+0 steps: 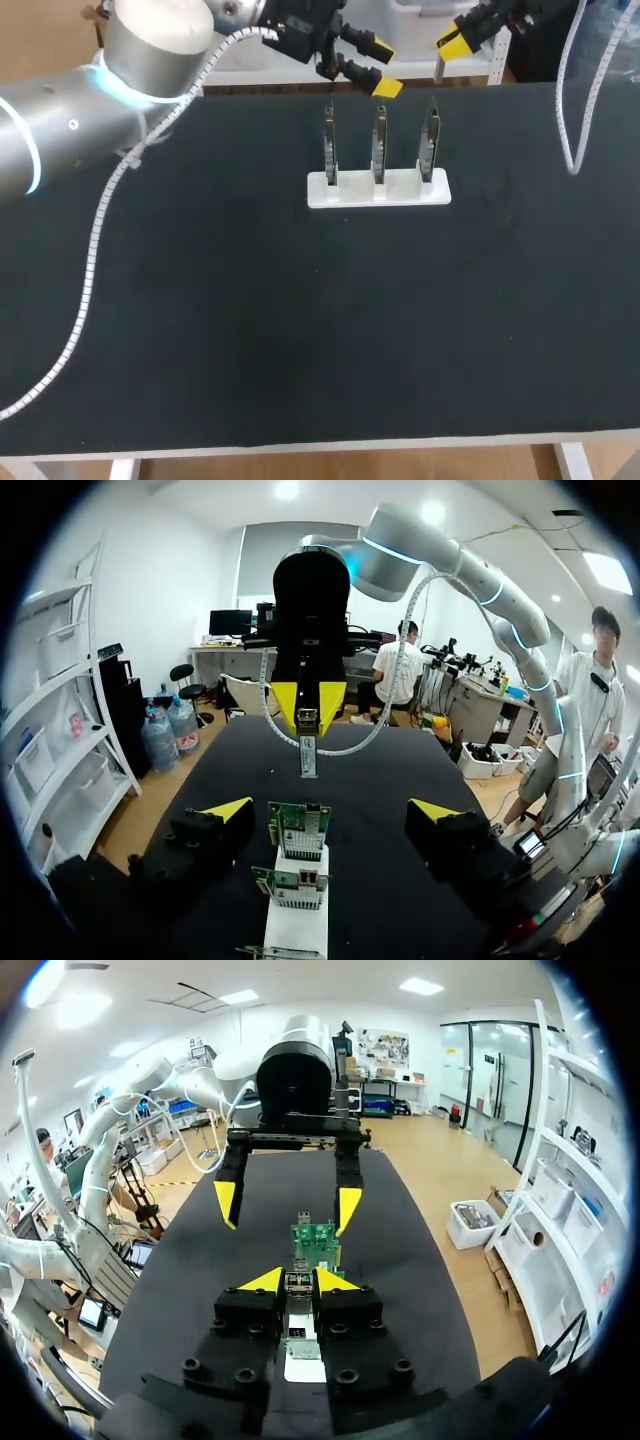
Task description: Pick up the optical module with the left hand, and insert it into the network port with the right hand.
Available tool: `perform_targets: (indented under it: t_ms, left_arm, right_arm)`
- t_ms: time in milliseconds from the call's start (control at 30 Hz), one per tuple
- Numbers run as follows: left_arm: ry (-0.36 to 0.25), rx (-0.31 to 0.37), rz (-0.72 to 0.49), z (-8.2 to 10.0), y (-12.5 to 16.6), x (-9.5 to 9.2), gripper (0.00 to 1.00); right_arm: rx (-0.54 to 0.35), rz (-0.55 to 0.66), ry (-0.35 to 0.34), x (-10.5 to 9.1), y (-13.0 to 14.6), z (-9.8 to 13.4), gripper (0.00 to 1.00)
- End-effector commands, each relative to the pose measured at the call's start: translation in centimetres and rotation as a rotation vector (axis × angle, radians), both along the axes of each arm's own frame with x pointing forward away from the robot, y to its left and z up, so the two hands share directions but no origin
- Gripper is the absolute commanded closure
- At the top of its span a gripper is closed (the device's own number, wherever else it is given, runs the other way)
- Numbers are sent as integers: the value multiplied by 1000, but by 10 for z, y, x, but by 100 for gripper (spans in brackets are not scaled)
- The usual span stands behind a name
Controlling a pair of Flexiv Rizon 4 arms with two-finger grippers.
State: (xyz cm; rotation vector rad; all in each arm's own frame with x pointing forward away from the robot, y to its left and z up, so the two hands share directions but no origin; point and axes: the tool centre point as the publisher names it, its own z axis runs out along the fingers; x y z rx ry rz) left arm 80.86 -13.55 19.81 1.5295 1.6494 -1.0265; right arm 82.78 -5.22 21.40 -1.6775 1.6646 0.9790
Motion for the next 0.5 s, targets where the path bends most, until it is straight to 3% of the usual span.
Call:
perform_targets:
  t_ms: [33,500]
  left_arm:
    - [-10,3,30,-1,1,-12,0]
    - [-7,80,41,-13,1,-14,0]
  right_arm:
    - [-1,4,-1,1,2,0,100]
    - [-2,9,0,2,1,-1,100]
